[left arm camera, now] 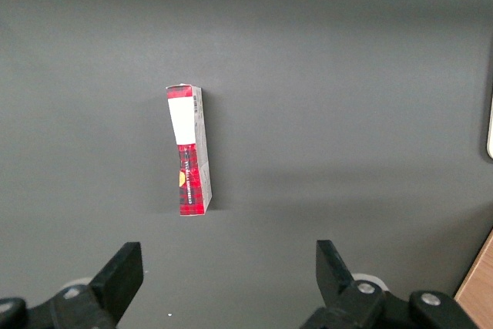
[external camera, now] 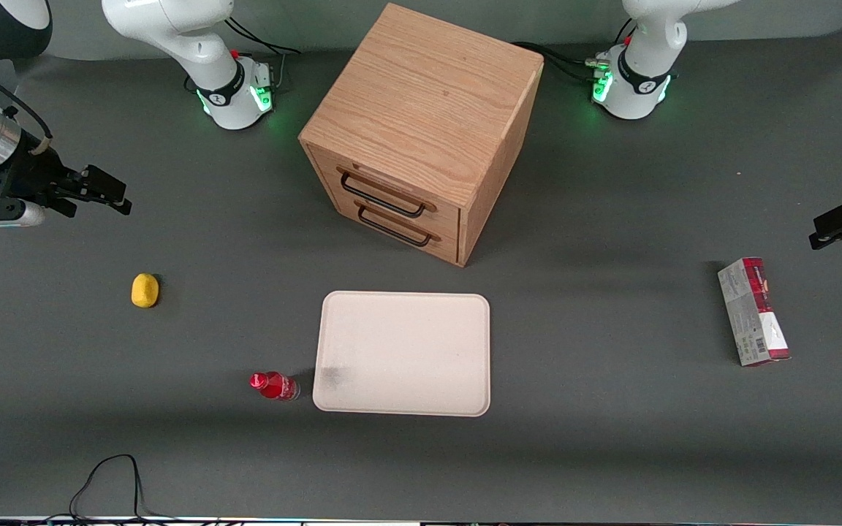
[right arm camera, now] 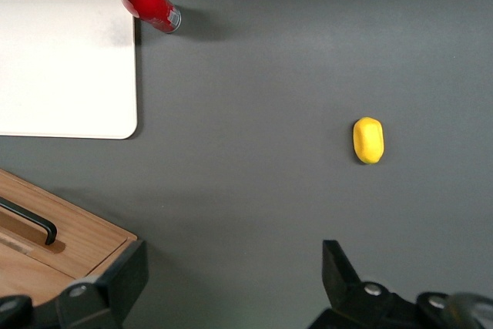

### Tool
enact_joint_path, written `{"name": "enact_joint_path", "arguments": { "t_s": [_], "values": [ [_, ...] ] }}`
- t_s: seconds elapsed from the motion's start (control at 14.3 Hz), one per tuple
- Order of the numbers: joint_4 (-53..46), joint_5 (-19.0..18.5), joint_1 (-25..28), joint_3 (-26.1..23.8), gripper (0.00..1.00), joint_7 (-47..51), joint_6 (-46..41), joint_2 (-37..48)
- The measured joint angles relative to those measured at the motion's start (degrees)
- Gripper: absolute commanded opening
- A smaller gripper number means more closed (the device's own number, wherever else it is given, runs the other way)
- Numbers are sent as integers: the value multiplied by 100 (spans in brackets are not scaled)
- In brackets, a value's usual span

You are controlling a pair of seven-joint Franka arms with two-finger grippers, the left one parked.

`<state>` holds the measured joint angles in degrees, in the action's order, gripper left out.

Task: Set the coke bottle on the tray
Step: 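Move the open right gripper down toward the red Coca-Cola bottle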

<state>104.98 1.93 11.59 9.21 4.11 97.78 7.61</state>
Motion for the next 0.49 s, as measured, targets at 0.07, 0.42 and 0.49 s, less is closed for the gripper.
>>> {"name": "enact_joint_path", "arguments": {
  "t_s": [0.07,0.42,0.49],
  "values": [
    [-10,0,1,0,100,0,-21,0],
    [-634,-1,16,-31,100,0,-219,-337],
    [-1049,2,25,-82,100,0,-344,-597]
  ]
}}
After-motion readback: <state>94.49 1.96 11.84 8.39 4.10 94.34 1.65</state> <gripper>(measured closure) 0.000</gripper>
